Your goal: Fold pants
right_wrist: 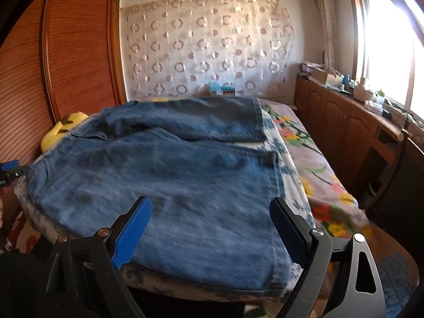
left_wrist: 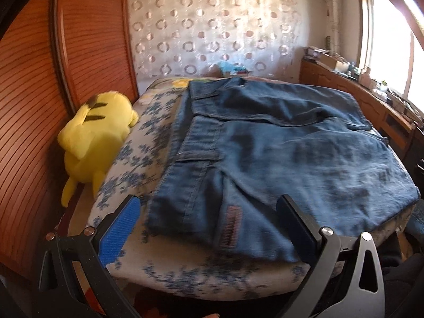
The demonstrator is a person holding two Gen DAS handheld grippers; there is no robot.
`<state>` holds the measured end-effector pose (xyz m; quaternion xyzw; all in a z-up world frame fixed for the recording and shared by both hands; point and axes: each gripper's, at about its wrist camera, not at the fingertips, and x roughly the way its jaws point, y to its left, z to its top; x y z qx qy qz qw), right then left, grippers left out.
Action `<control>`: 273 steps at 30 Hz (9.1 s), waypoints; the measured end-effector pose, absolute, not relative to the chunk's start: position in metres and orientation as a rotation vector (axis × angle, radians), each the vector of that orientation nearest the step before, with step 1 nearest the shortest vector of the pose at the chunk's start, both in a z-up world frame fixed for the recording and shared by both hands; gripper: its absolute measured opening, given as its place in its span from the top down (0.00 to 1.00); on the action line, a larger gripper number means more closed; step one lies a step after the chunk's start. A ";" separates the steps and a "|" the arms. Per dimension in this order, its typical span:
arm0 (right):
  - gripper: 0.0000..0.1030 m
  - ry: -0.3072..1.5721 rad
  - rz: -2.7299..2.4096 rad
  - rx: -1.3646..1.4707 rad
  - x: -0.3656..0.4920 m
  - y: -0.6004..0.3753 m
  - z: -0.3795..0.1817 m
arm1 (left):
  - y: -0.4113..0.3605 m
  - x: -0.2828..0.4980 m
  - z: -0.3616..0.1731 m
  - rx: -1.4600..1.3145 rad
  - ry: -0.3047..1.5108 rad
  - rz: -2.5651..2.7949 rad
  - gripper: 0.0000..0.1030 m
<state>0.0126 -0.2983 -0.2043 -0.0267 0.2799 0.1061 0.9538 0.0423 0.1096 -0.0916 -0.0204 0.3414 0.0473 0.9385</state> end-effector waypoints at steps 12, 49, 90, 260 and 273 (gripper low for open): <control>0.15 0.657 0.194 -0.039 0.008 -0.304 -0.188 | 0.149 0.048 -0.110 -0.098 0.734 0.135 0.12; 0.88 0.691 0.224 0.001 0.018 -0.317 -0.178 | 0.156 0.054 -0.128 -0.154 0.759 0.040 0.67; 0.93 0.332 0.256 -0.154 -0.016 -0.320 -0.100 | 0.144 -0.017 0.045 -0.094 0.356 0.012 0.88; 0.95 0.734 0.336 -0.171 0.403 -0.260 -0.077 | 0.083 0.281 -0.055 0.028 0.715 -0.131 0.23; 0.85 0.605 0.180 -0.176 0.397 -0.264 -0.074 | 0.084 0.258 -0.058 0.015 0.720 -0.150 0.23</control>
